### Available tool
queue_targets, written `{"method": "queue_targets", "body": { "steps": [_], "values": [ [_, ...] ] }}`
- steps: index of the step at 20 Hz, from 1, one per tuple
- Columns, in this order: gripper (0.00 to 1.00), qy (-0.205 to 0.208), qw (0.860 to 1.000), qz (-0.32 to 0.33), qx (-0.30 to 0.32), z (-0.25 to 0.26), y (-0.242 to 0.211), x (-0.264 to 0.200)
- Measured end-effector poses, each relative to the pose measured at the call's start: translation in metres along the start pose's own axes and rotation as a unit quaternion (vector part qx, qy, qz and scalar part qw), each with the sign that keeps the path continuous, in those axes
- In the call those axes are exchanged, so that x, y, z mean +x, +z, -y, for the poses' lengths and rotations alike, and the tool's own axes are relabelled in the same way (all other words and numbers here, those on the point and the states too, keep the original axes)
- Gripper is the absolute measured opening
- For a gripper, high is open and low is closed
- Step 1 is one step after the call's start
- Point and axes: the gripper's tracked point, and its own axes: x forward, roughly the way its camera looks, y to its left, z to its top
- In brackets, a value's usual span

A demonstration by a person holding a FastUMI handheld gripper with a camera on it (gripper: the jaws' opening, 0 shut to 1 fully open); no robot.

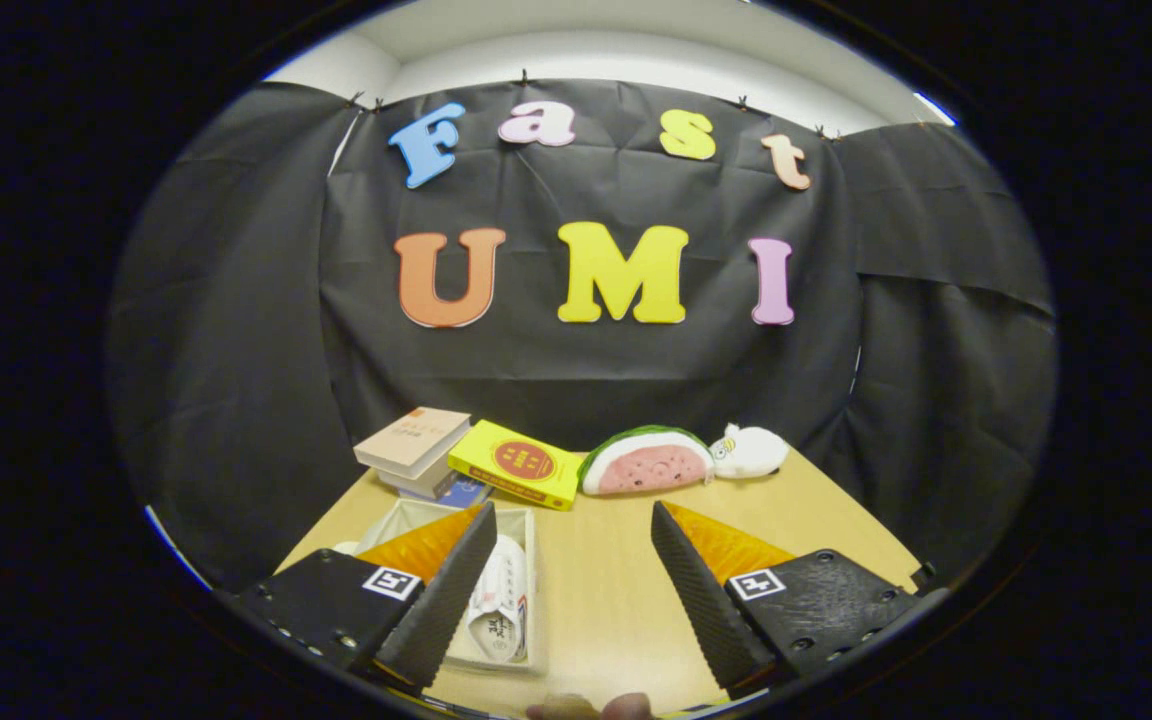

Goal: Open the storage box then place both shoes into the box .Put the left shoe in first, then the right shoe, with the right side of both shoes facing outward in a uniform manner.

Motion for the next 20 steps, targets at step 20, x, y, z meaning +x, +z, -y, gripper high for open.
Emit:
{"method": "queue_targets", "body": {
  "steps": [20],
  "values": [
    [0.96, 0.05, 0.997, 0.033, 0.05, 0.138, 0.04, -0.061]
  ]
}}
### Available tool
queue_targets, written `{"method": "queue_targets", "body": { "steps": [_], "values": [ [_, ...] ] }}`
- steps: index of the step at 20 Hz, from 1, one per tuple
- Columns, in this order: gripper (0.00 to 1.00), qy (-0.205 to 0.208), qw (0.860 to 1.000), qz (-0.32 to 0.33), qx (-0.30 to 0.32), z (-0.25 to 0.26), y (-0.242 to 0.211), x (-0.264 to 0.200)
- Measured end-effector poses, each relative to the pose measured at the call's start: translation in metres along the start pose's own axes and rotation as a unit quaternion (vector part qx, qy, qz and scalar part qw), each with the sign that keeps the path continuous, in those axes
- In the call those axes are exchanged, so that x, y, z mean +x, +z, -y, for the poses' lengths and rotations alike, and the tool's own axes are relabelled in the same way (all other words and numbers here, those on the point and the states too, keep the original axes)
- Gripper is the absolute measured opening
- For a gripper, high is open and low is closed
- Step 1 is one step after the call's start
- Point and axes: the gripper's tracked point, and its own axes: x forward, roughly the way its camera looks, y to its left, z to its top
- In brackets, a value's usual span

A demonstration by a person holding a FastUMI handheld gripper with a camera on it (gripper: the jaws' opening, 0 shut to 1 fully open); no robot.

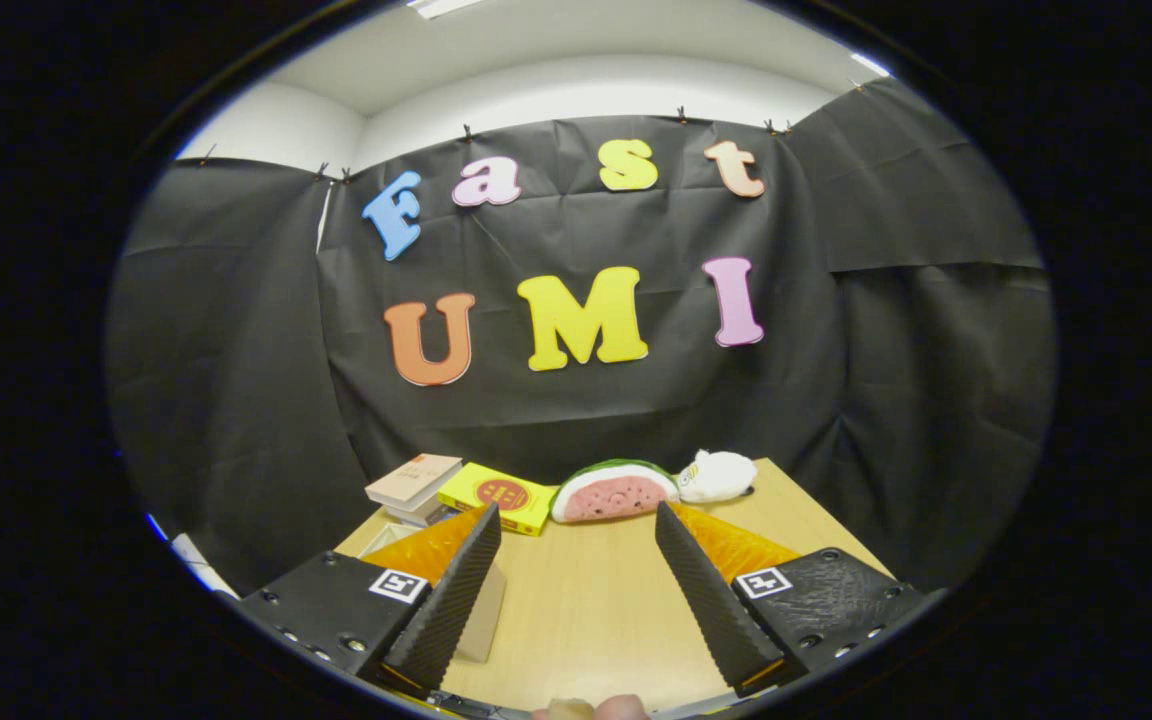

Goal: Open the storage box then place both shoes into the box .Put the left shoe in first, then the right shoe, with the right side of both shoes facing outward in a uniform manner.

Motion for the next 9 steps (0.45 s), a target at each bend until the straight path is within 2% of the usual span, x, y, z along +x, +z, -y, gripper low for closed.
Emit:
{"method": "queue_targets", "body": {
  "steps": [9],
  "values": [
    [0.96, 0.017, 1.0, 0.011, -0.012, -0.01, 0.0084, -0.0081]
  ]
}}
